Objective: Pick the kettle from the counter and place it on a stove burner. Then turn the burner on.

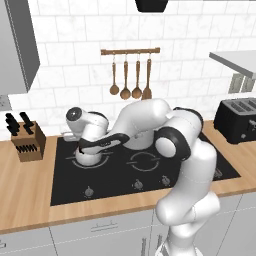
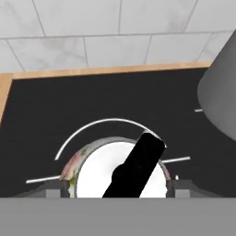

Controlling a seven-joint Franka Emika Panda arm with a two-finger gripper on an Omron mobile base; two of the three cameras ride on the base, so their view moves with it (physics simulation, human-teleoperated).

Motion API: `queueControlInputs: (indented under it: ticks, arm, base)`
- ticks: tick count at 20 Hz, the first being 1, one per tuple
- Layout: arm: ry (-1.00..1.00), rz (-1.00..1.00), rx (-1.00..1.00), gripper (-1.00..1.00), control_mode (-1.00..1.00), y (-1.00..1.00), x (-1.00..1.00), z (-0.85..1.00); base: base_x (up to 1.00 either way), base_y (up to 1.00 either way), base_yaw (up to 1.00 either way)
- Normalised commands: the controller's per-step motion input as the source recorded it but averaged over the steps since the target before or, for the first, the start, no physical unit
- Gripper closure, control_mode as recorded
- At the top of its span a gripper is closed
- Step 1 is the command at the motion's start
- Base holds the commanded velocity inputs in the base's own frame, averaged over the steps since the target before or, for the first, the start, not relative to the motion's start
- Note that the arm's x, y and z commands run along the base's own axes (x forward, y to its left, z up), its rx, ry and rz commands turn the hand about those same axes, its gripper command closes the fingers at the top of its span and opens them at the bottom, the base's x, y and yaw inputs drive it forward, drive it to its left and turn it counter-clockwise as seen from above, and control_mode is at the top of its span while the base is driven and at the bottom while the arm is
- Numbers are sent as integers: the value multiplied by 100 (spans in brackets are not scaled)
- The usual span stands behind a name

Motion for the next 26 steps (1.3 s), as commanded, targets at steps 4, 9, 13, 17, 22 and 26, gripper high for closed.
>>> queueControlInputs:
  ticks: [4, 9, 13, 17, 22, 26]
  arm:
    - [0, 0, 0, -100, -100, -14, -3, 0]
    - [0, 0, 0, -100, -100, -4, -19, 0]
    - [0, 0, 0, -100, -100, 20, -18, 10]
    - [0, 0, 0, -100, -100, 30, -28, 17]
    - [0, 0, 0, -100, -100, 25, -43, 7]
    - [0, 0, 1, -100, -100, 1, -71, 0]
  base:
    - [0, 0, 0]
    - [0, 0, 0]
    - [0, 0, 0]
    - [0, 0, 0]
    - [0, 0, 0]
    - [0, 0, 0]
